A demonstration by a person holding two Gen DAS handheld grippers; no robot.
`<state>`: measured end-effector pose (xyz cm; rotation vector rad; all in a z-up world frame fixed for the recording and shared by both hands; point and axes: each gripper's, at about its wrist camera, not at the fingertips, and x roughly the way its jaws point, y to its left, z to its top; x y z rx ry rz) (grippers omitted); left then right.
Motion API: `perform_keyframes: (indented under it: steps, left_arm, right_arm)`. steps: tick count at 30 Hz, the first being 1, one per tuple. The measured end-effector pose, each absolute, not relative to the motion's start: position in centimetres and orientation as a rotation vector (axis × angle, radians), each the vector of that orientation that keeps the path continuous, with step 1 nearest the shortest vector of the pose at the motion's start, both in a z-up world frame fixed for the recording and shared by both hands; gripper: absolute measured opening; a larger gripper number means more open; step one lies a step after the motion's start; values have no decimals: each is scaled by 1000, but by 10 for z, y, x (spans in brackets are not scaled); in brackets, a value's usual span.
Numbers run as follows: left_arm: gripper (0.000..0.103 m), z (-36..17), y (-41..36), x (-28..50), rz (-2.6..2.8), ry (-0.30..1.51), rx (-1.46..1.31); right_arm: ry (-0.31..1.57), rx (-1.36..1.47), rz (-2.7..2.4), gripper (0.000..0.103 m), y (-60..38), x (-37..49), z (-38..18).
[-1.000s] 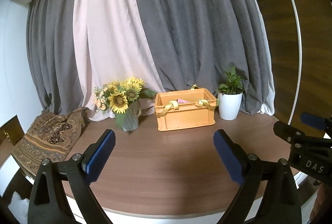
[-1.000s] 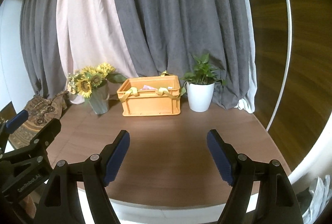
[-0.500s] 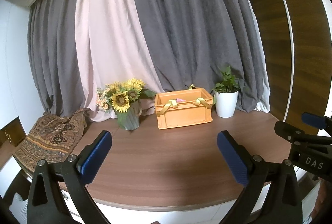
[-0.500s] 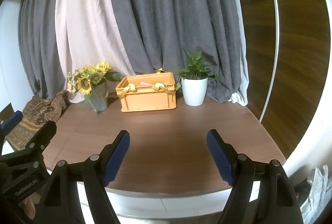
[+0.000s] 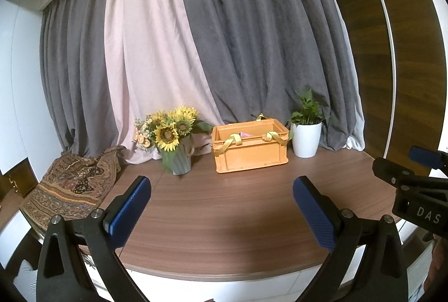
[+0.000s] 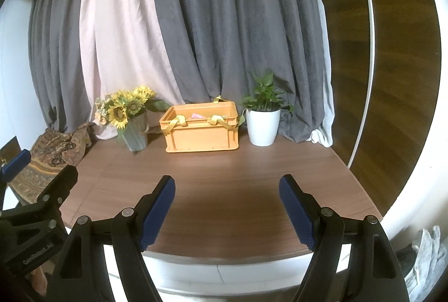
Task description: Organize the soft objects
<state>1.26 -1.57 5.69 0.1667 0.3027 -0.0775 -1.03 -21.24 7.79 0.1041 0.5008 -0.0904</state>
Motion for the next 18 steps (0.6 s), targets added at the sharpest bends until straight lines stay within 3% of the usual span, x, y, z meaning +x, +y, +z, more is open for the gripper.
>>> perform_keyframes:
  steps: [18]
  left_arm:
    - [103, 59, -17, 15, -74, 304, 152]
  right_arm:
    - [494, 98, -81, 78, -215, -5, 81]
